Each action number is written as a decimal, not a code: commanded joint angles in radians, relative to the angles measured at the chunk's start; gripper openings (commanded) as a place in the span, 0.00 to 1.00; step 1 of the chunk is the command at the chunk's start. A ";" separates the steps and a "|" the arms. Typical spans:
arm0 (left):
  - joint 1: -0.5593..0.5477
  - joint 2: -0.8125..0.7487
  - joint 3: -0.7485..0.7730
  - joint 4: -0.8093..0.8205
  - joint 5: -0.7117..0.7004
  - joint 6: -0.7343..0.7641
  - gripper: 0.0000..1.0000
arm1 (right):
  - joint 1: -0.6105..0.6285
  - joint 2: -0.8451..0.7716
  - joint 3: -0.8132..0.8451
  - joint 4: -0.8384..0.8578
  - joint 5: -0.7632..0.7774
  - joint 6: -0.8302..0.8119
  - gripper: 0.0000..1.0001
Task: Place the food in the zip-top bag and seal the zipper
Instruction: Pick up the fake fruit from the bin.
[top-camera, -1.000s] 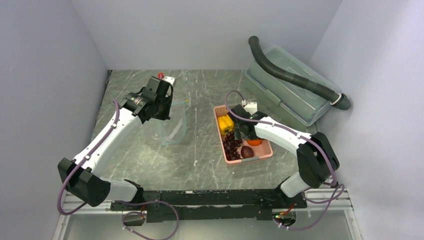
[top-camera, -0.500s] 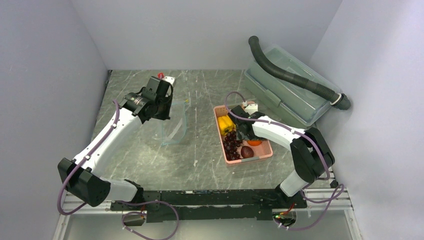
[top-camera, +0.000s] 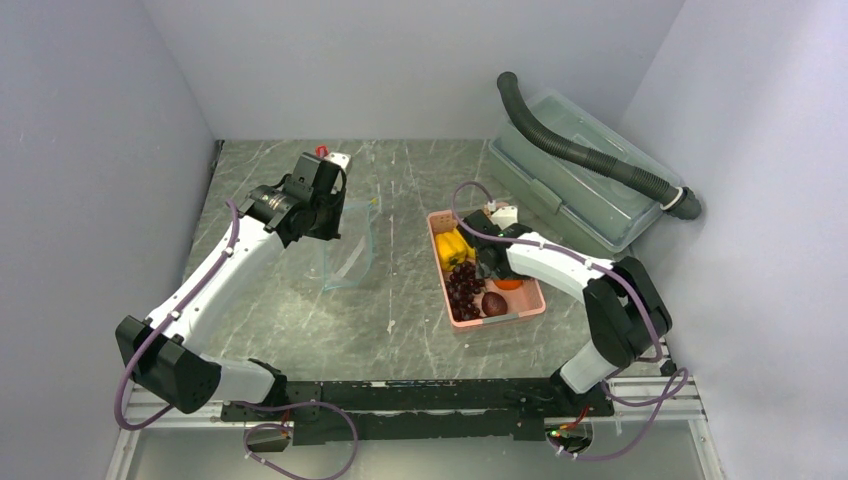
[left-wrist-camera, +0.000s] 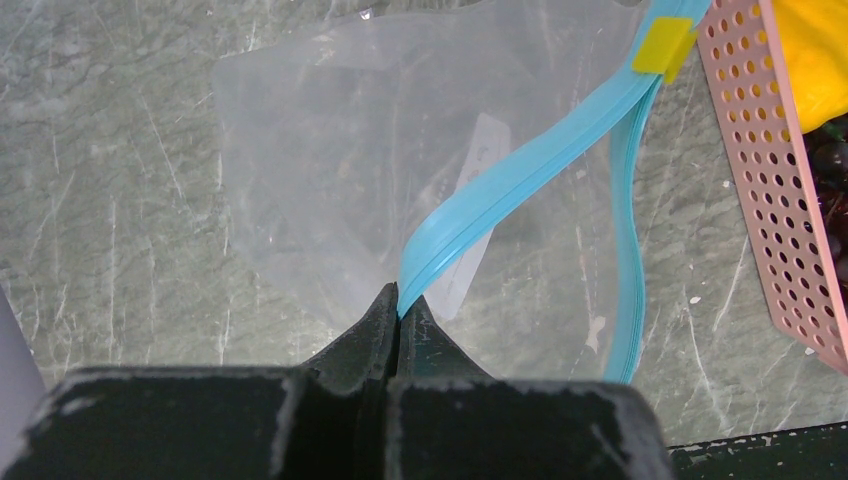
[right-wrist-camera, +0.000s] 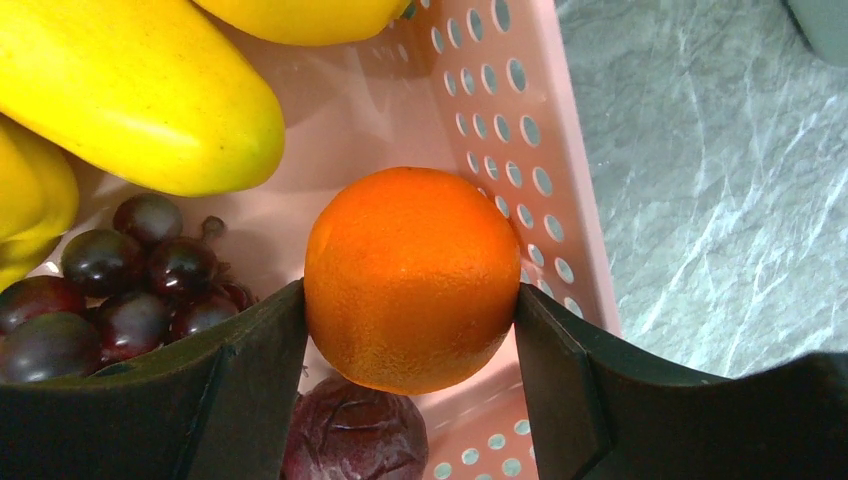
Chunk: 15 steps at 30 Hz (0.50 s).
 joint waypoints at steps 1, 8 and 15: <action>-0.004 -0.025 -0.002 0.025 0.011 0.020 0.00 | -0.005 -0.093 0.009 -0.002 0.019 -0.008 0.36; -0.003 -0.025 -0.001 0.025 0.010 0.020 0.00 | -0.005 -0.221 0.017 -0.010 -0.029 -0.033 0.33; -0.003 -0.027 -0.003 0.026 0.007 0.018 0.00 | -0.004 -0.326 0.015 0.051 -0.176 -0.075 0.30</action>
